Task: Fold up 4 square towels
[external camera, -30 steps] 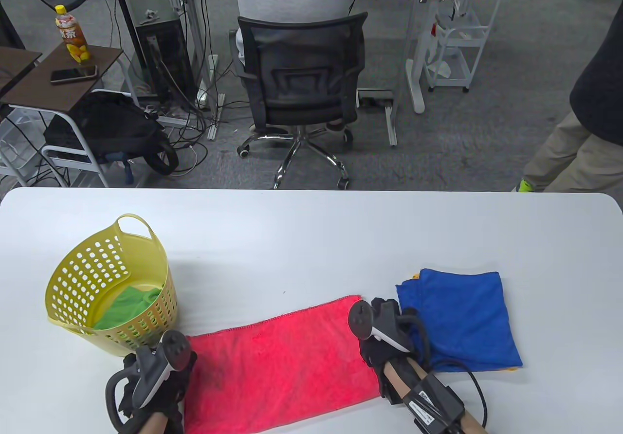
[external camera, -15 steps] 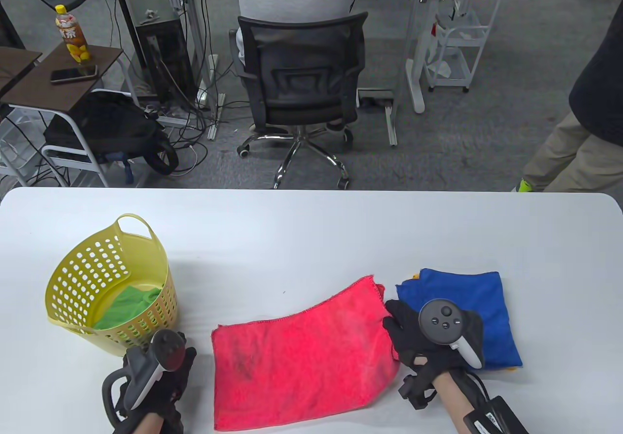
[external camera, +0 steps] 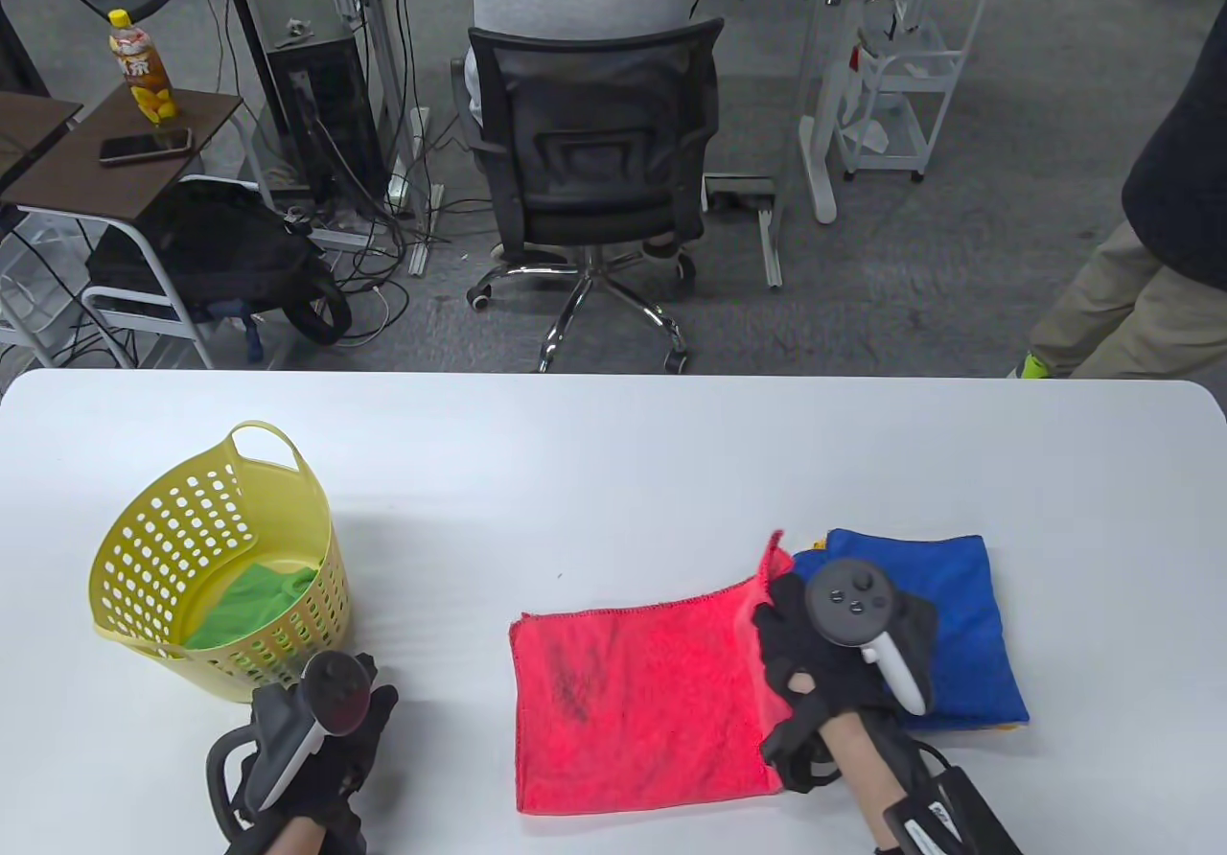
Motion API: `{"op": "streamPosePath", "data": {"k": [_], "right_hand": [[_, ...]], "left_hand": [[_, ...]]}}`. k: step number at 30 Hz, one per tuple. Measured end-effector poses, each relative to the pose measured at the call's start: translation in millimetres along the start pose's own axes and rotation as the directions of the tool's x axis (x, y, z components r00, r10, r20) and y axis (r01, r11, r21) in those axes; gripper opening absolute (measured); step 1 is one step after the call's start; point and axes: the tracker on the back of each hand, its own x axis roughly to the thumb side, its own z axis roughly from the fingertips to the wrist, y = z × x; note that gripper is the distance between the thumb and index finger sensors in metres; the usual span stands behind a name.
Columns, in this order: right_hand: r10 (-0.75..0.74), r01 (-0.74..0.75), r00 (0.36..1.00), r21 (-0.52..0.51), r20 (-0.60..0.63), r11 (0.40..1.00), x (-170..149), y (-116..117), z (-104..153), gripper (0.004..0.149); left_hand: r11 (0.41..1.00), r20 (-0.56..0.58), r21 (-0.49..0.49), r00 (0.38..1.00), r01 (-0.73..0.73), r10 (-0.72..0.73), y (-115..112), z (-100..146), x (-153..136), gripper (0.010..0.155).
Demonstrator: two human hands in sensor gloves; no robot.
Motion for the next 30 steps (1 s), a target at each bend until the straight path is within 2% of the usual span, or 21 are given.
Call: {"op": "streamPosePath", "data": {"k": [1,3,5,6,8,10,12,14,15,17,19,21,22,24,27,30], "right_hand": [[-0.012,0.011,1.000,0.027,0.021,1.000,13,13,-1,0.044],[-0.091,0.080,0.994,0.169,0.060,0.982,43,54,-6,0.049],[-0.131,0.111,0.991,0.321,0.042,0.940,57,82,-9,0.064],[-0.137,0.113,0.990,0.399,0.032,0.910,62,92,-10,0.068],[-0.169,0.138,0.985,0.457,0.027,0.879,61,92,-10,0.073],[-0.211,0.185,0.977,0.417,0.018,0.890,53,76,-11,0.072],[-0.190,0.187,0.982,0.289,-0.016,0.939,33,50,-15,0.069],[-0.070,0.093,0.990,0.192,-0.123,0.977,5,32,-20,0.065],[-0.009,0.042,0.987,0.196,-0.163,0.980,-4,30,-22,0.063],[0.167,-0.094,0.948,0.261,-0.272,0.961,-29,36,-26,0.058],[0.248,-0.158,0.921,0.292,-0.302,0.943,-41,52,-29,0.056],[0.265,-0.162,0.921,0.340,-0.284,0.927,-46,74,-33,0.060],[0.279,-0.176,0.915,0.333,-0.293,0.926,-43,83,-34,0.064],[0.368,-0.318,0.892,0.216,-0.263,0.923,-35,94,-35,0.059],[0.345,-0.298,0.906,0.210,-0.247,0.931,-27,98,-36,0.048],[0.274,-0.227,0.932,0.206,-0.236,0.952,-33,93,-35,0.042]], "left_hand": [[1.000,0.001,-0.001,1.000,0.001,-0.001,0,0,0,0.062],[1.000,0.004,-0.005,1.000,0.001,-0.001,-1,1,1,0.062],[1.000,0.006,-0.014,1.000,0.002,-0.002,-1,0,1,0.062],[1.000,0.006,-0.019,1.000,0.001,-0.001,-2,0,1,0.062],[1.000,0.003,-0.025,1.000,-0.005,0.005,-3,-1,0,0.062],[1.000,0.003,-0.023,1.000,-0.012,0.012,-2,-1,0,0.062],[1.000,0.005,-0.017,1.000,-0.017,0.017,-1,0,0,0.062],[1.000,0.008,-0.017,1.000,-0.017,0.017,-1,0,0,0.062],[1.000,0.010,-0.017,1.000,-0.015,0.015,-1,0,1,0.062],[1.000,0.014,-0.019,1.000,-0.005,0.005,-2,0,3,0.062],[1.000,0.017,-0.021,1.000,0.003,-0.002,-2,0,4,0.062],[1.000,0.018,-0.023,1.000,0.006,-0.006,-3,0,4,0.062],[1.000,0.017,-0.024,1.000,0.006,-0.005,-4,0,4,0.062],[1.000,0.015,-0.025,1.000,0.005,-0.005,-4,1,4,0.062],[1.000,0.014,-0.023,1.000,0.006,-0.006,-4,1,4,0.060],[1.000,0.016,-0.017,1.000,-0.003,0.003,-3,1,3,0.060]]}}
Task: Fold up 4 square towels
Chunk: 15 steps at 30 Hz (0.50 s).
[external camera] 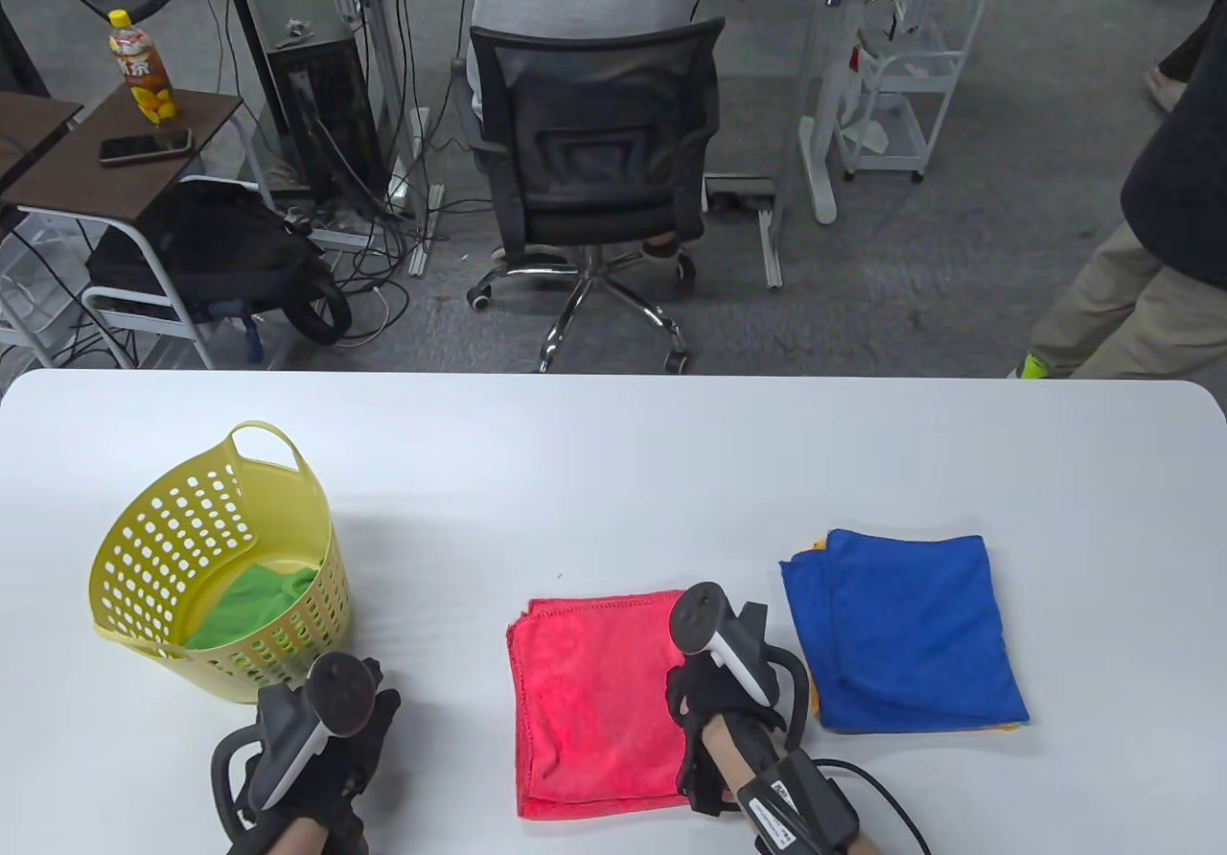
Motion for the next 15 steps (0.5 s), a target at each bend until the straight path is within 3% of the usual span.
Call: {"op": "streamPosePath", "data": {"k": [3,6,11,15], "right_hand": [[-0.154,0.158,0.982,-0.025,0.109,0.987,-11,-16,10,0.042],[-0.254,0.249,0.954,0.053,0.157,0.967,-20,-37,20,0.043],[-0.191,0.208,0.958,-0.060,0.213,0.976,-23,-83,36,0.044],[-0.178,0.199,0.957,-0.072,0.228,0.977,-24,-118,33,0.044]], "left_hand": [[1.000,0.003,0.009,1.000,-0.009,0.009,2,1,-1,0.060],[1.000,0.006,0.009,1.000,-0.009,0.009,1,0,-1,0.061],[1.000,0.011,0.006,1.000,0.000,0.000,1,0,0,0.061],[1.000,0.009,0.013,1.000,-0.001,0.001,1,0,-1,0.062]]}}
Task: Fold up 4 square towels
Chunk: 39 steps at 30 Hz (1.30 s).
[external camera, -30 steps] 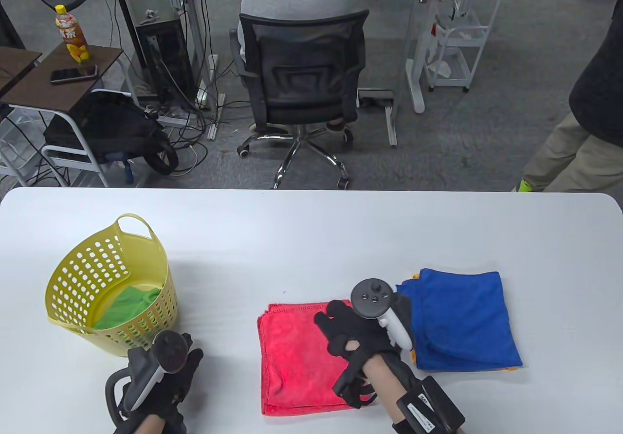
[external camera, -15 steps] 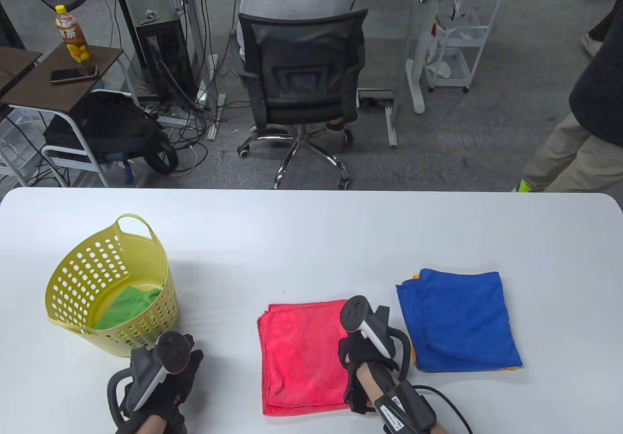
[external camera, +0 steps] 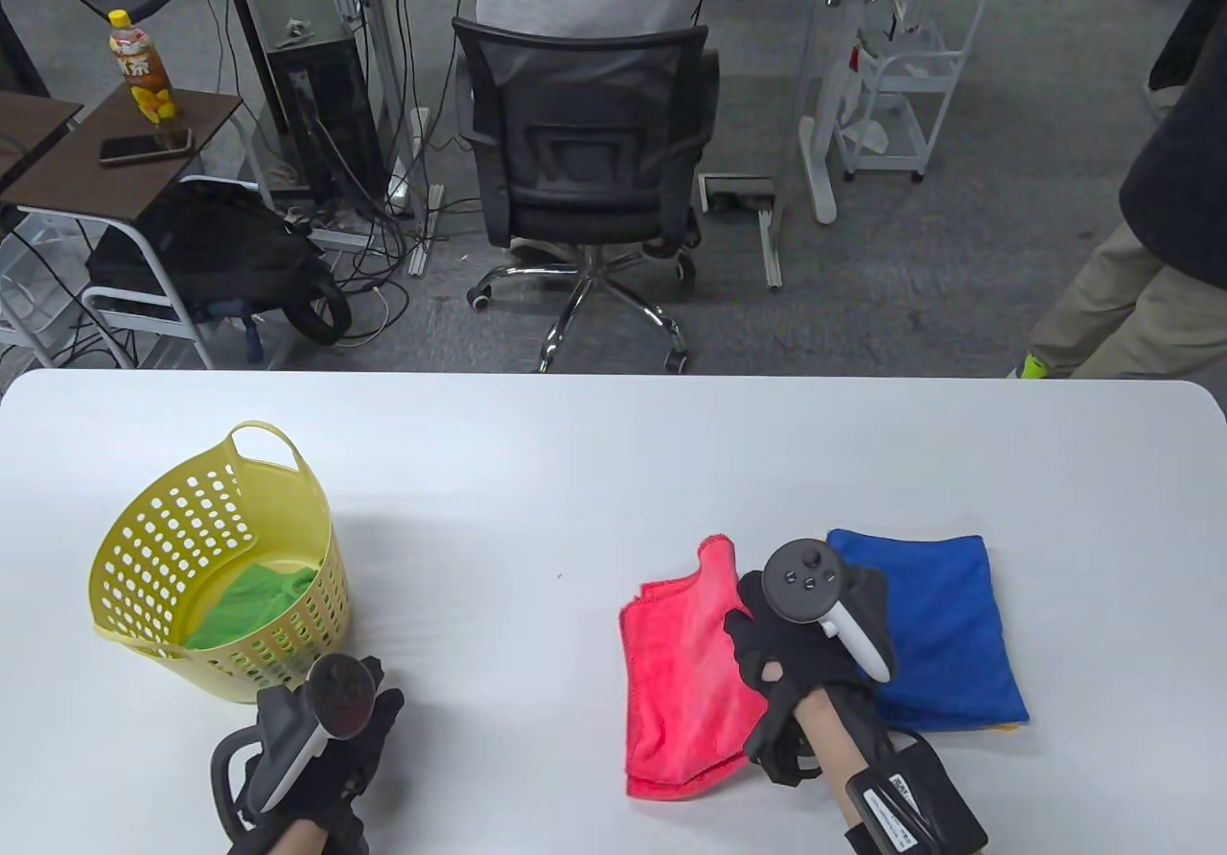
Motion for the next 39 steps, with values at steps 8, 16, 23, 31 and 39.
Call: {"op": "streamPosePath", "data": {"k": [8,16,23,31,39], "right_hand": [[-0.117,0.120,0.992,-0.075,0.046,0.990,-11,-78,1,0.044],[-0.146,0.077,0.958,-0.268,-0.247,0.960,-140,-118,-2,0.044],[-0.081,-0.020,0.897,-0.222,-0.436,0.975,-200,-70,-14,0.078],[0.012,-0.032,0.998,-0.314,-0.063,0.949,-55,-76,0,0.081],[0.134,-0.059,0.960,-0.292,0.246,0.955,32,-8,21,0.081]], "left_hand": [[1.000,-0.008,0.027,1.000,0.013,-0.013,1,0,-1,0.062],[0.999,-0.012,0.008,0.999,0.040,-0.040,-3,-2,1,0.061],[0.998,-0.010,-0.015,0.998,0.068,-0.069,-9,-3,4,0.062],[0.995,0.001,-0.041,0.996,0.088,-0.088,-15,-5,8,0.062],[0.993,0.020,-0.055,0.995,0.101,-0.100,-18,-2,12,0.063]]}}
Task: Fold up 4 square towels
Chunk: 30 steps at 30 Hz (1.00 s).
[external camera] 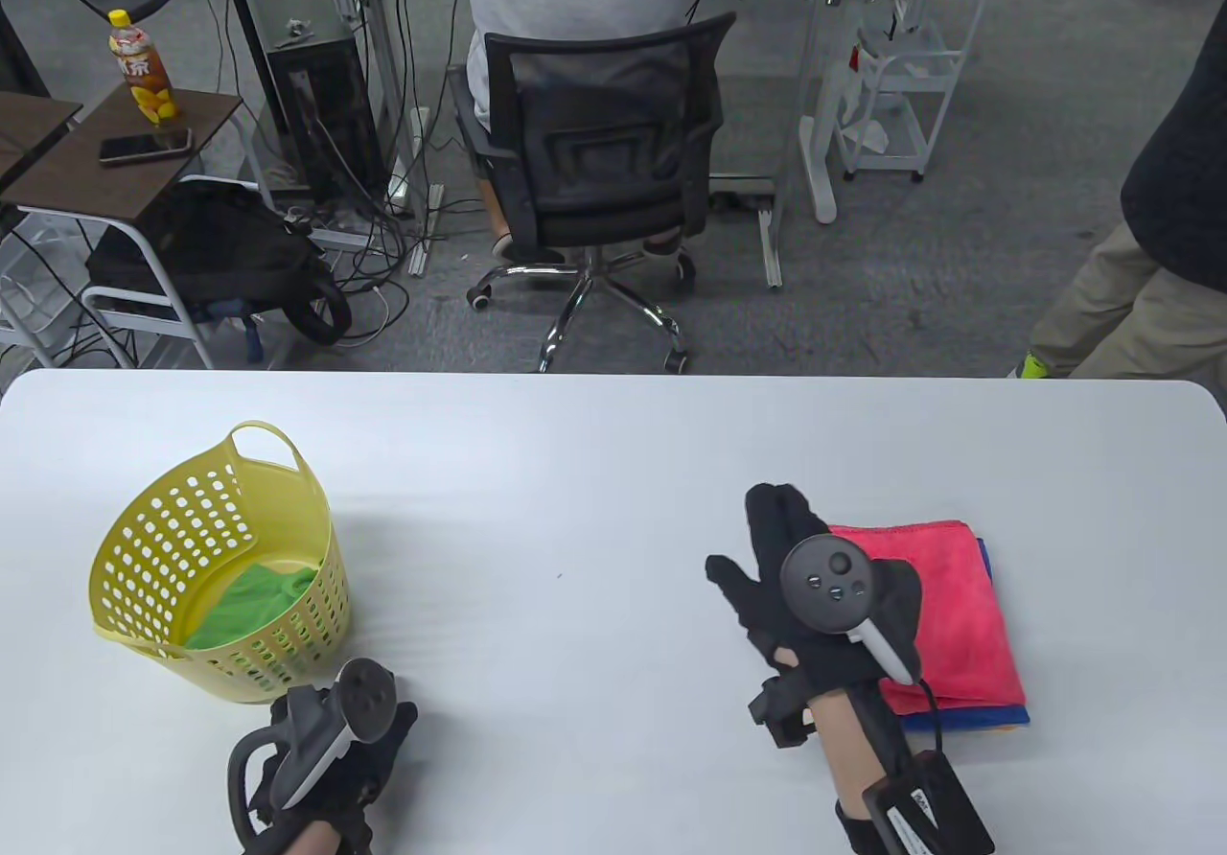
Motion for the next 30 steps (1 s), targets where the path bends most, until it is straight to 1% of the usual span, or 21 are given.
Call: {"op": "streamPosePath", "data": {"k": [2,4,6,8,9,11,13,14,15,16,17,18,19,20,21,23,24,25,27,29,30], "right_hand": [[0.051,-0.050,0.999,0.030,-0.007,0.998,-4,23,-6,0.082],[0.063,-0.061,0.998,0.057,-0.021,0.996,-10,36,-11,0.082],[0.055,-0.052,0.998,0.070,-0.033,0.996,-16,39,-13,0.082],[0.023,-0.021,0.999,0.060,-0.036,0.998,-21,34,-14,0.081],[0.004,-0.001,0.999,0.050,-0.041,0.999,-24,30,-14,0.081],[-0.028,0.030,0.998,0.027,-0.050,0.999,-30,22,-14,0.081],[-0.058,0.059,0.997,0.007,-0.060,0.998,-37,14,-13,0.080],[-0.076,0.076,0.995,-0.003,-0.065,0.997,-40,10,-13,0.080],[-0.089,0.088,0.994,-0.009,-0.068,0.996,-42,7,-13,0.080],[-0.111,0.110,0.991,-0.021,-0.072,0.994,-45,3,-13,0.079],[-0.126,0.125,0.989,-0.032,-0.071,0.992,-47,1,-12,0.079],[-0.133,0.131,0.989,-0.037,-0.070,0.991,-48,-1,-13,0.079],[-0.139,0.137,0.988,-0.038,-0.071,0.990,-48,-2,-13,0.079],[-0.142,0.139,0.987,-0.039,-0.071,0.990,-49,-3,-13,0.079],[-0.146,0.143,0.987,-0.042,-0.068,0.989,-49,-4,-13,0.078],[-0.151,0.149,0.987,-0.044,-0.061,0.988,-48,-5,-13,0.078],[-0.155,0.153,0.986,-0.046,-0.054,0.987,-47,-7,-12,0.079],[-0.161,0.158,0.986,-0.052,-0.048,0.986,-46,-9,-11,0.079],[-0.174,0.171,0.984,-0.067,-0.034,0.983,-44,-14,-9,0.079],[-0.195,0.193,0.981,-0.092,-0.013,0.977,-42,-23,-5,0.079],[-0.201,0.199,0.980,-0.100,-0.007,0.975,-42,-26,-4,0.078]], "left_hand": [[1.000,0.007,-0.002,1.000,0.007,-0.007,0,1,2,0.063],[1.000,0.019,-0.005,1.000,0.003,-0.003,1,3,3,0.063],[1.000,0.034,-0.001,0.999,-0.013,0.013,4,6,6,0.063],[0.999,0.059,0.020,0.998,-0.031,0.030,13,13,9,0.063],[0.998,0.080,0.047,0.996,-0.050,0.046,21,20,11,0.063],[0.988,0.134,0.106,0.986,-0.109,0.094,41,37,15,0.063],[0.972,0.188,0.156,0.971,-0.177,0.147,66,56,16,0.062],[0.958,0.217,0.197,0.962,-0.209,0.166,84,67,16,0.062],[0.946,0.233,0.229,0.956,-0.229,0.175,96,73,14,0.062],[0.922,0.241,0.292,0.952,-0.255,0.187,118,80,12,0.062],[0.907,0.227,0.338,0.957,-0.252,0.181,140,84,9,0.062],[0.899,0.209,0.366,0.963,-0.239,0.171,154,83,7,0.062],[0.891,0.166,0.401,0.973,-0.214,0.159,174,77,5,0.062],[0.892,0.130,0.409,0.980,-0.192,0.152,186,69,3,0.062],[0.908,0.060,0.390,0.988,-0.152,0.139,202,54,2,0.061],[0.955,-0.095,0.291,0.992,-0.055,0.086,214,21,-3,0.062],[0.974,-0.178,0.226,0.984,0.013,0.028,215,0,-7,0.063],[0.980,-0.228,0.189,0.974,0.059,-0.015,211,-17,-10,0.064],[0.986,-0.314,0.118,0.947,0.114,-0.071,200,-40,-15,0.063],[0.980,-0.375,-0.061,0.906,0.187,-0.196,180,-64,-22,0.063],[0.969,-0.386,-0.137,0.890,0.205,-0.243,172,-71,-25,0.063]]}}
